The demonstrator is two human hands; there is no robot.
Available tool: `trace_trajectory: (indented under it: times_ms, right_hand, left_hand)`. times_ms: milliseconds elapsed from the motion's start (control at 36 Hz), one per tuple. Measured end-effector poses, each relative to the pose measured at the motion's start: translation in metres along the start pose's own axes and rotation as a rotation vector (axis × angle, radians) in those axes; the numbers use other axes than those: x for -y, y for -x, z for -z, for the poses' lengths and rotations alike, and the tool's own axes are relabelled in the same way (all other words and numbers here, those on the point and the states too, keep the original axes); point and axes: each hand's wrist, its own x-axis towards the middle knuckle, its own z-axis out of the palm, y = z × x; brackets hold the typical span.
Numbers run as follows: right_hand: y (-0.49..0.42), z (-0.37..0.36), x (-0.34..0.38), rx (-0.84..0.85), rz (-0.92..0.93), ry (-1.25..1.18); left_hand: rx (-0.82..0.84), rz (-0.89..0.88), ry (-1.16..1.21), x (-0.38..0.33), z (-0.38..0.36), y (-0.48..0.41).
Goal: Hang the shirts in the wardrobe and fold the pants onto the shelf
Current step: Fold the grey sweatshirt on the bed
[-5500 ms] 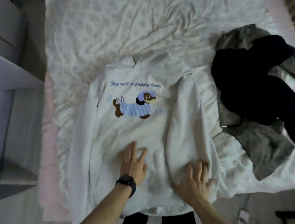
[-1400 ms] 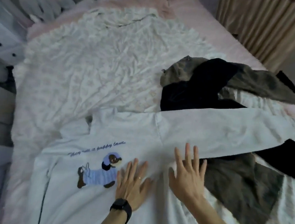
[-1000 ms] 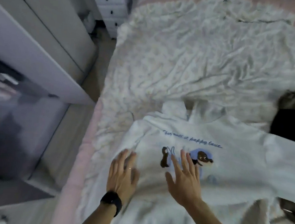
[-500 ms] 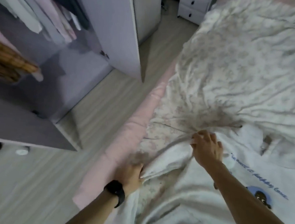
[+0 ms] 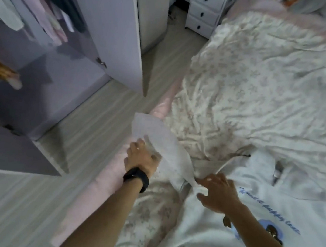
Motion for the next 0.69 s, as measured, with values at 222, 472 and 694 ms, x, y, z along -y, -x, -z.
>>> trace_trajectory:
  times_ms: [222,472,694]
  right_hand:
    - [-0.042,0.038,0.006,-0.327,-0.010,-0.246]
    - [-0.116,0.041,0.045,0.087,0.081,-0.202]
    - [-0.131,0.053,0.044,-0.297,0.000,-0.491]
  left_hand:
    - [0.093,0.272,0.580,0.004,-0.058,-0.001]
    - [0.023,0.221,0.549,0.034,-0.052,-0.034]
    - [0.063,0.208,0.387,0.054,-0.047,-0.030]
